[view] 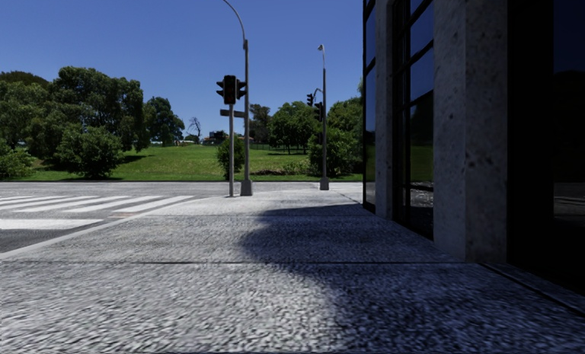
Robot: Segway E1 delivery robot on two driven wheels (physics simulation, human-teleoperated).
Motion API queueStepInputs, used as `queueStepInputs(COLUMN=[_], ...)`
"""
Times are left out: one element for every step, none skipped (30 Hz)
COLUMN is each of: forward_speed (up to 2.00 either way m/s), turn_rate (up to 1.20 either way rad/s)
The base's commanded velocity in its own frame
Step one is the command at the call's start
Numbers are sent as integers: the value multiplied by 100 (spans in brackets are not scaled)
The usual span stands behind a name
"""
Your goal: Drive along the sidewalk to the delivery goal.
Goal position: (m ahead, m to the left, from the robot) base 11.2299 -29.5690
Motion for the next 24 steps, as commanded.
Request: queueStepInputs(forward_speed=[200,200,200,200,200,200,200,200,200,200,200,200,200,200,200,200,200,200,200,200,200,200,200,200], turn_rate=[0,0,0,0,0,0,0,0,0,0,0,0,0,0,0,0,0,0,0,0,0,0,0,0])
